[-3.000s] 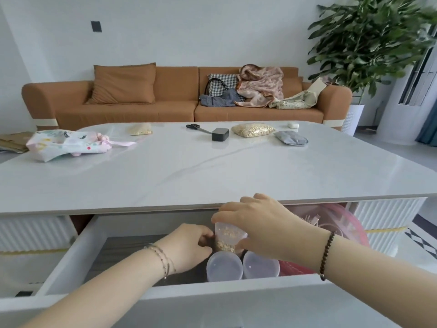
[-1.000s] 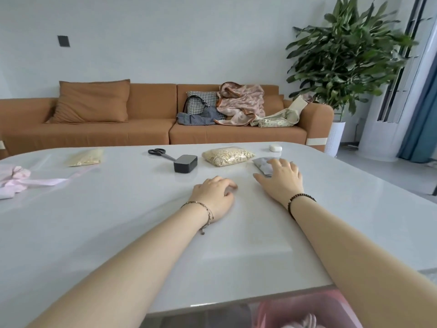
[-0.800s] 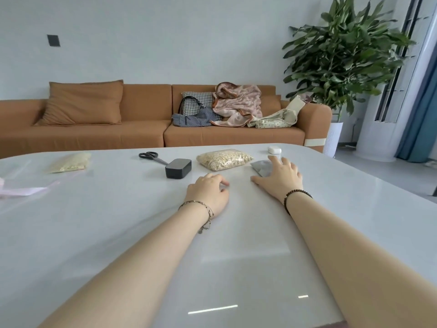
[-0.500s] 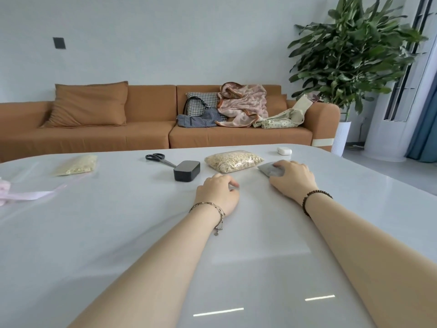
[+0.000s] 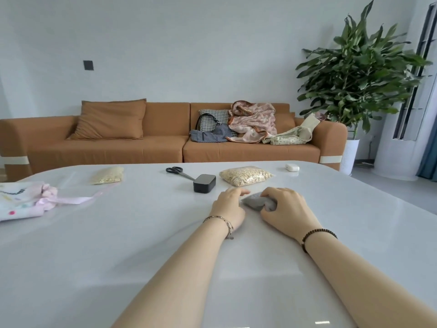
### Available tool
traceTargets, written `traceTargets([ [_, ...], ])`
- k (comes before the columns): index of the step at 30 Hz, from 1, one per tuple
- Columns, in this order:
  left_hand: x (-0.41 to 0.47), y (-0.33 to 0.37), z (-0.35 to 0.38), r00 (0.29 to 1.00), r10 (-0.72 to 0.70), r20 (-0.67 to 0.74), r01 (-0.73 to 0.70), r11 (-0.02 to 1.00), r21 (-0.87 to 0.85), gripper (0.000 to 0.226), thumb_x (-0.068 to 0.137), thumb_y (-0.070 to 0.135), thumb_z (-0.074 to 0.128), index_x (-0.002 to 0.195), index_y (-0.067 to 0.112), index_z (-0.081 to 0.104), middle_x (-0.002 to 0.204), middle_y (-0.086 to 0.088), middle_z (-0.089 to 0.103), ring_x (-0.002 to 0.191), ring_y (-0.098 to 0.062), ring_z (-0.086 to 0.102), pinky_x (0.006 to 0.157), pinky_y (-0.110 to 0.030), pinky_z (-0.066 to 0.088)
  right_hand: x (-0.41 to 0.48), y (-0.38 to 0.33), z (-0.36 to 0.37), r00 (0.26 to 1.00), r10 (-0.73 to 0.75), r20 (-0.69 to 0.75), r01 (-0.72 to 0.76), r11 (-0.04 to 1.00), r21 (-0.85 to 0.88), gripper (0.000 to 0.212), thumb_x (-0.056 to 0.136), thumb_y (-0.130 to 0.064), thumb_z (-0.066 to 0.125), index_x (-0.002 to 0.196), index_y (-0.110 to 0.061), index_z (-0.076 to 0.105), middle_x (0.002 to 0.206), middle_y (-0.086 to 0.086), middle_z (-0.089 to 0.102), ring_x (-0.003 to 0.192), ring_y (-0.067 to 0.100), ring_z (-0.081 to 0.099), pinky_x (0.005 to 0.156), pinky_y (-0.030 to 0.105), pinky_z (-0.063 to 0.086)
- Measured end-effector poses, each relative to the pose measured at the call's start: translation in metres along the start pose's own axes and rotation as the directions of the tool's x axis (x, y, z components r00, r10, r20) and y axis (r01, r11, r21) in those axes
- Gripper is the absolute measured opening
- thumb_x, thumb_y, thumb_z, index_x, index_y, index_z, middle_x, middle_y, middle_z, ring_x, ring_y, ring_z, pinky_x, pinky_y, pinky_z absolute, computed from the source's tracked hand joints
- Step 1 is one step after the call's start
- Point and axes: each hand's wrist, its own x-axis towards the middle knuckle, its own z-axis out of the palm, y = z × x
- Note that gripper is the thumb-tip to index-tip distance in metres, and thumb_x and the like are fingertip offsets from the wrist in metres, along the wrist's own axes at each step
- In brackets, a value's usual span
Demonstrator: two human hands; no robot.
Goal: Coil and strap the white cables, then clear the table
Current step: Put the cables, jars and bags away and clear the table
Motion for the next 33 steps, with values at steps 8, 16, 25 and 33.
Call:
traceTargets([
  [8,-0.042,0.005,-0.015,0.995,0.084,-0.048,-0.094,0.966,-0.24,0.043,0.08,-0.003,0.056,0.11,0.026,0.067,0.111,0.005,0.067,0.103,-0.011,0.06,0.082,-0.005,0.04,-0.035,-0.045,-0.021,0.974,0.208,-0.086,-0.139,0.857,0.496,0.011,0.072,-0.024,0.063,0.08,-0.026,0.071,0.073,-0.012,0.07,0.072,0.0,0.061,0.06,0.008,0.042],
  [16,-0.104,-0.014,-0.061,0.997,-0.059,-0.059,0.007,0.764,-0.645,0.009,0.091,0.019,0.072,0.099,0.019,0.068,0.087,0.002,0.067,0.075,-0.006,0.059,0.059,-0.016,0.042,-0.072,-0.074,-0.042,0.907,0.302,0.292,-0.418,0.578,0.701,0.04,0.086,-0.041,0.07,0.079,-0.002,0.067,0.066,0.004,0.061,0.061,0.016,0.054,0.056,0.025,0.038],
  [25,-0.213,-0.021,-0.106,0.991,-0.038,-0.129,-0.031,0.871,-0.49,0.006,0.102,0.017,0.053,0.108,0.015,0.052,0.113,-0.003,0.064,0.096,-0.008,0.06,0.082,-0.022,0.049,-0.131,-0.146,-0.042,0.989,0.067,0.13,-0.133,0.779,0.612,0.027,0.088,-0.038,0.072,0.083,-0.011,0.07,0.065,-0.001,0.064,0.061,0.004,0.052,0.06,0.026,0.041],
  [33,-0.33,-0.033,-0.157,0.942,0.002,-0.335,-0.113,0.942,-0.315,0.008,0.107,0.014,0.039,0.108,0.006,0.039,0.096,0.008,0.053,0.08,0.016,0.056,0.074,-0.009,0.044,-0.175,-0.238,-0.048,0.916,-0.222,0.333,-0.122,0.636,0.762,0.075,0.068,-0.062,0.08,0.102,0.003,0.065,0.088,0.024,0.068,0.073,0.028,0.062,0.068,0.044,0.05],
])
